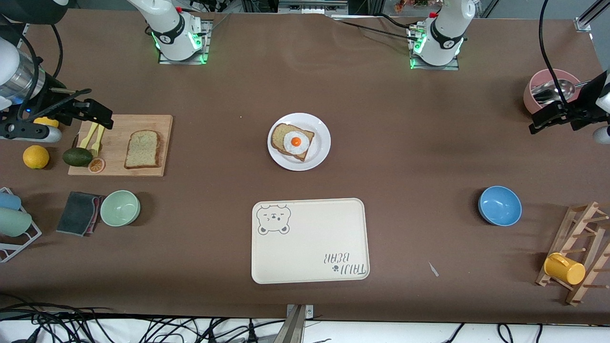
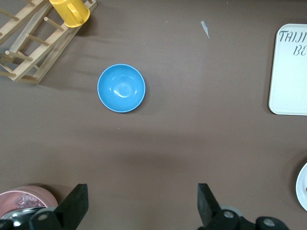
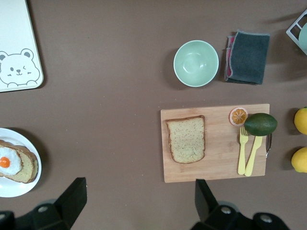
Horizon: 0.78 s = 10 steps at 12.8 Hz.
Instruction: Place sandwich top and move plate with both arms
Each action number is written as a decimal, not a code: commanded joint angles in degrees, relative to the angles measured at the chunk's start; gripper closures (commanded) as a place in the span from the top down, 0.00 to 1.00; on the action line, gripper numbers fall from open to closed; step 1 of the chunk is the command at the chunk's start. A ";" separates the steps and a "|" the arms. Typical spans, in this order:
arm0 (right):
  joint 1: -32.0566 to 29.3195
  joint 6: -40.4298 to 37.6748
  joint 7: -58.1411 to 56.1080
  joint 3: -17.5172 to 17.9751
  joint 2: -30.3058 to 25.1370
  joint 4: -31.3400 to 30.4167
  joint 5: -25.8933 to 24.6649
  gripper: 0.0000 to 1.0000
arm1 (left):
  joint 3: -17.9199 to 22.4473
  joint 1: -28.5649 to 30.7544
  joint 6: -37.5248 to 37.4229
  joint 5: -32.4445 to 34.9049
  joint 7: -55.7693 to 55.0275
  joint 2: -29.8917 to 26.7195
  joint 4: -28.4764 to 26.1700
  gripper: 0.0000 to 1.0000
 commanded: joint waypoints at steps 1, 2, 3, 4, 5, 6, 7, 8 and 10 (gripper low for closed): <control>-0.13 0.09 -0.53 0.11 0.18 -0.64 -1.00 1.00 | -0.21 0.34 -0.78 -1.60 0.76 0.27 1.20 1.00; -0.13 0.09 -0.62 0.11 0.18 -0.65 -1.08 1.00 | -0.21 0.34 -0.78 -1.60 0.76 0.27 1.28 1.00; -0.13 0.18 -0.53 0.11 0.09 -0.65 -1.09 1.00 | -0.21 0.26 -0.78 -1.60 0.76 0.27 1.28 1.00; -0.13 0.53 -0.44 0.02 0.09 -0.56 -1.00 1.00 | -0.21 0.26 -0.87 -1.60 0.67 0.27 1.20 1.00; -0.31 1.67 -0.18 -0.24 0.18 -0.65 -0.82 1.00 | -0.21 0.26 -0.87 -1.60 0.67 0.27 1.28 1.00; -0.57 2.55 -0.35 -0.42 0.35 -0.65 -0.82 1.00 | -0.21 0.17 -0.87 -1.60 0.76 0.27 1.28 1.00; -0.66 2.56 -0.09 -0.42 0.36 -0.73 -0.91 1.00 | -0.30 0.08 -0.87 -1.60 0.67 0.18 1.28 1.00; -0.66 2.56 -0.09 -0.42 0.36 -0.73 -0.82 1.00 | -0.30 0.08 -0.96 -1.60 0.76 0.18 1.28 1.00; -1.01 1.94 -0.09 -0.42 0.53 -0.65 -0.03 1.00 | -0.21 0.08 -0.96 -1.60 0.76 0.27 1.20 1.00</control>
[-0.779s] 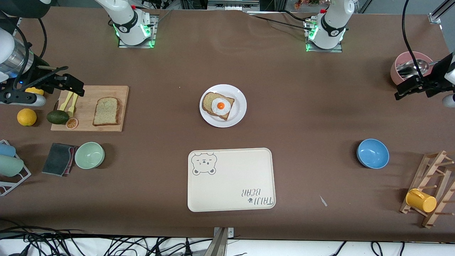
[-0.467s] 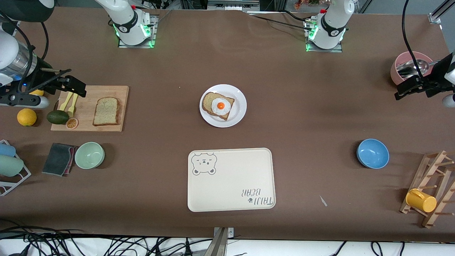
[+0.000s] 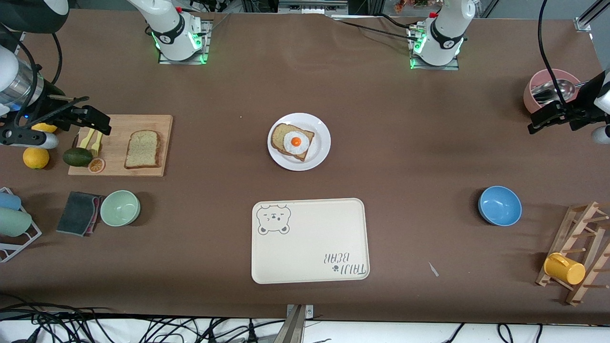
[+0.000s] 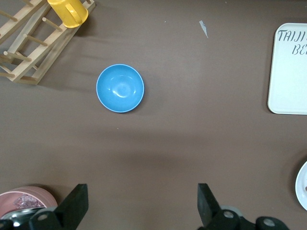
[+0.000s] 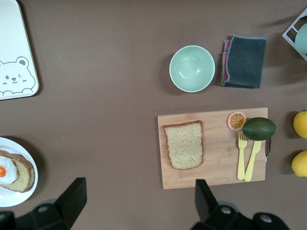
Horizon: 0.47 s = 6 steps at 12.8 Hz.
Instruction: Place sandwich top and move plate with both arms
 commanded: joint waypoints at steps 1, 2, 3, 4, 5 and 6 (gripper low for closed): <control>-0.68 -0.18 0.08 0.22 0.47 -0.14 0.14 1.00 | -0.14 0.20 -0.94 -1.60 0.76 0.35 1.19 1.00; -0.59 -0.09 0.08 0.22 0.65 -0.05 0.14 1.00 | -0.06 0.20 -1.03 -1.68 0.76 0.44 1.19 1.00; -0.50 0.26 0.08 0.22 0.74 -0.05 0.05 1.00 | -0.14 0.03 -1.03 -1.68 0.76 0.44 1.19 1.00; -0.59 0.17 0.08 0.22 1.09 -0.05 0.22 1.00 | -0.14 -0.06 -1.03 -1.68 0.76 0.44 1.19 1.00; -0.59 0.44 0.17 0.22 1.09 -0.05 0.31 1.00 | -0.14 -0.06 -1.11 -1.68 0.76 0.44 1.19 1.00; -0.59 0.44 0.17 0.22 1.00 -0.05 0.31 1.00 | -0.14 -0.06 -1.20 -1.68 0.76 0.44 1.19 1.00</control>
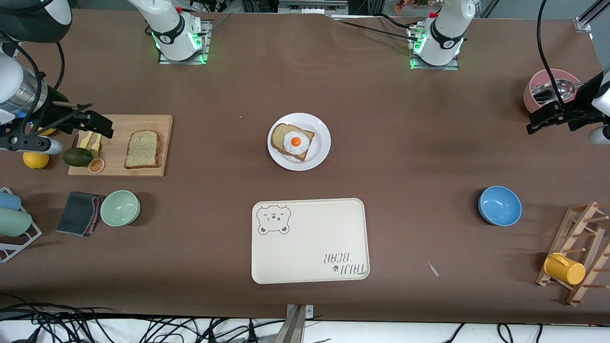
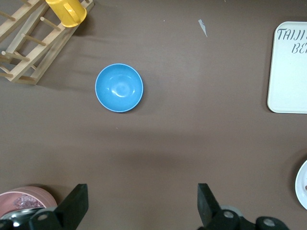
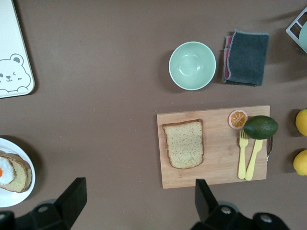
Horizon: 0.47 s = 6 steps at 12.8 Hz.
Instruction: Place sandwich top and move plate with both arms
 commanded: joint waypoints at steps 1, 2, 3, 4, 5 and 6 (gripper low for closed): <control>-0.31 0.30 0.13 0.22 -0.31 -0.07 0.30 1.00 | -0.01 0.08 -1.13 -1.68 0.74 0.30 1.28 1.00; -0.31 0.30 0.13 0.22 -0.48 -0.07 0.30 1.00 | -0.09 0.08 -1.05 -1.68 0.74 0.30 1.28 1.00; -0.31 0.47 0.13 0.31 -0.49 -0.07 0.30 1.00 | -0.09 0.08 -1.13 -1.68 0.74 0.30 1.37 1.00; -0.31 0.47 0.13 0.31 -0.49 -0.07 0.39 1.00 | -0.09 0.08 -1.13 -1.68 0.74 0.30 1.28 1.00; -0.31 0.56 0.13 0.31 -0.49 0.02 0.39 1.00 | -0.09 0.08 -1.13 -1.68 0.74 0.30 1.37 1.00; -0.31 0.56 0.13 0.31 -0.49 0.02 0.39 1.00 | -0.18 0.08 -1.05 -1.68 0.74 0.21 1.37 1.00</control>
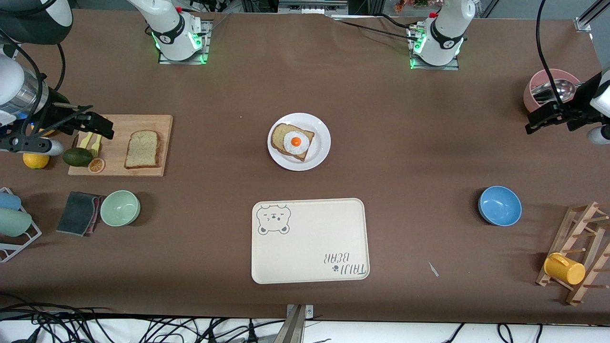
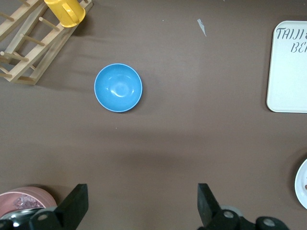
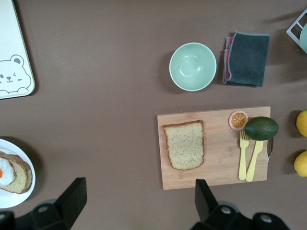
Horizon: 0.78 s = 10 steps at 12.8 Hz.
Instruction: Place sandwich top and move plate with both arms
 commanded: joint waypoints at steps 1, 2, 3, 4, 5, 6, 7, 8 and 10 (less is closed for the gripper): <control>-0.30 0.31 0.13 0.28 -0.53 -0.09 0.37 1.00 | -0.03 -0.01 -1.12 -1.86 0.65 0.21 1.37 1.00; -0.30 0.23 0.13 0.28 -0.53 -0.09 0.37 1.00 | -0.03 0.08 -1.03 -2.81 0.65 0.21 1.37 1.00; -0.39 0.23 -0.74 0.19 -0.53 0.00 0.37 1.00 | 0.06 0.16 -1.12 -3.52 0.65 0.13 1.46 1.00; -0.39 0.23 -0.83 0.10 -0.62 0.00 0.37 1.00 | 0.06 0.17 -1.12 -3.79 0.65 0.21 2.33 1.00; -0.39 0.23 -0.66 0.10 -0.62 0.00 0.37 1.00 | 0.06 0.08 -1.12 -3.79 0.65 0.21 2.42 1.00; -0.39 -0.21 -0.22 0.02 -0.62 0.00 0.37 1.00 | 0.06 0.08 -1.12 -3.79 0.65 0.21 2.42 1.00; -0.39 -0.56 -0.22 0.01 -0.79 -0.09 0.37 1.00 | 0.06 0.08 -1.20 -3.79 0.65 0.21 2.42 1.00; -0.39 -0.56 0.04 0.01 -0.88 -0.09 0.37 1.00 | 0.06 0.08 -1.38 -3.79 0.65 0.21 2.42 1.00; -0.39 -0.56 0.13 0.01 -0.88 -0.18 0.37 1.00 | 0.15 0.08 -1.56 -3.79 0.65 0.21 2.42 1.00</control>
